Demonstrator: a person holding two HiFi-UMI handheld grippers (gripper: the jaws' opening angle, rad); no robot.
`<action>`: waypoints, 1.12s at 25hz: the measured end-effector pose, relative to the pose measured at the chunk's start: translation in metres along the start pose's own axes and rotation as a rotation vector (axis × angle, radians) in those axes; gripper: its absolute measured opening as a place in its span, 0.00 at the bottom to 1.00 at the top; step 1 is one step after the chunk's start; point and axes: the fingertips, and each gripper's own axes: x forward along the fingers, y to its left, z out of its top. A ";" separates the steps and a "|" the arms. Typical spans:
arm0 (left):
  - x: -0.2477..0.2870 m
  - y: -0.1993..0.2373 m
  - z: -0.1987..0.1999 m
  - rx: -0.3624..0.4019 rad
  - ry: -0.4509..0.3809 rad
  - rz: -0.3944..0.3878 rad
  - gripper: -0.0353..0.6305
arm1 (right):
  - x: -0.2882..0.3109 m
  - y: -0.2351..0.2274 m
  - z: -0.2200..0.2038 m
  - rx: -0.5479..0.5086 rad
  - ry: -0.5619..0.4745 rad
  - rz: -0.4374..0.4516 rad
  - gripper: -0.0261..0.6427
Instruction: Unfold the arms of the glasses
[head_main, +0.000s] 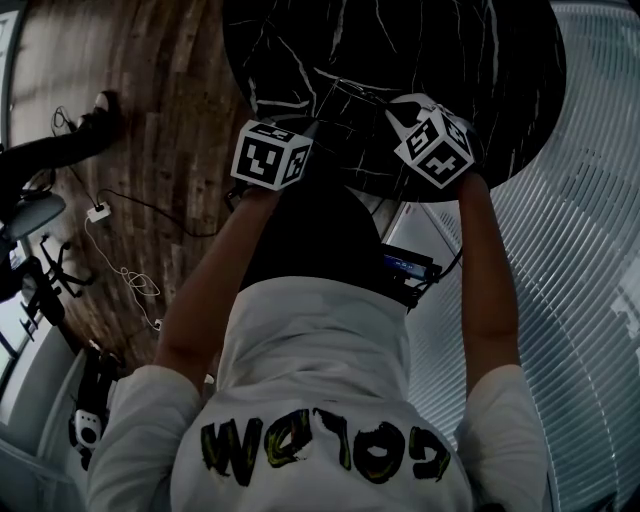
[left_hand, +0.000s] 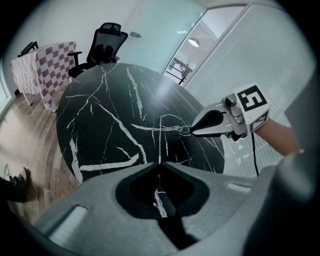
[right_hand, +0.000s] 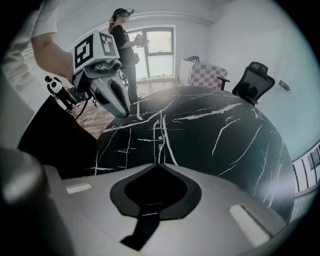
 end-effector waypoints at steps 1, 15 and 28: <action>0.000 0.000 0.000 0.004 0.001 0.002 0.08 | 0.000 0.001 0.000 0.000 0.001 0.001 0.04; 0.007 -0.005 0.008 0.252 -0.049 0.118 0.15 | 0.004 -0.002 0.001 0.044 0.026 -0.032 0.04; 0.004 -0.050 0.053 0.872 -0.123 0.200 0.16 | -0.001 0.004 0.004 0.042 0.025 -0.032 0.04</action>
